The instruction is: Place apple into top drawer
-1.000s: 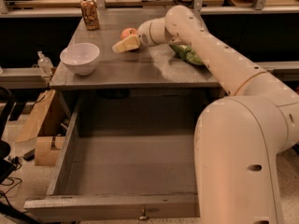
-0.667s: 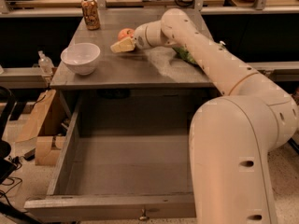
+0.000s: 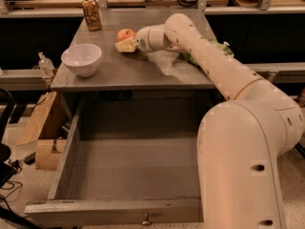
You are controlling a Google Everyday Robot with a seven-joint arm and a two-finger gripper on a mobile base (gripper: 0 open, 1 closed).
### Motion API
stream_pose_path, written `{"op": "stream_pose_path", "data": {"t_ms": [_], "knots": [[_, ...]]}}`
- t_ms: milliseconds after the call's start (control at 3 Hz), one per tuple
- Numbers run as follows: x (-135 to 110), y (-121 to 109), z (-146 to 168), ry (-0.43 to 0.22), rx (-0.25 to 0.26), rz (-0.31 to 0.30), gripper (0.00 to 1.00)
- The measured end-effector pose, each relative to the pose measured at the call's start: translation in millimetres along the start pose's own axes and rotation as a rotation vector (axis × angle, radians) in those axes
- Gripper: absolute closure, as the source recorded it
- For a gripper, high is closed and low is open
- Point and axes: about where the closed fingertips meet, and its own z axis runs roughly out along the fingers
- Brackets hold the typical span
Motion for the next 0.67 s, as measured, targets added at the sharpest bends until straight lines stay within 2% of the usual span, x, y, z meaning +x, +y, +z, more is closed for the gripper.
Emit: {"op": "stream_pose_path", "data": {"t_ms": [333,667], "knots": [[-13.6,-1.8,-17.2,-0.051,0.010,-0.012,0.95],[-31.3,10.0,-75.9,-0.101,0.031,-0.072,1.00]]}}
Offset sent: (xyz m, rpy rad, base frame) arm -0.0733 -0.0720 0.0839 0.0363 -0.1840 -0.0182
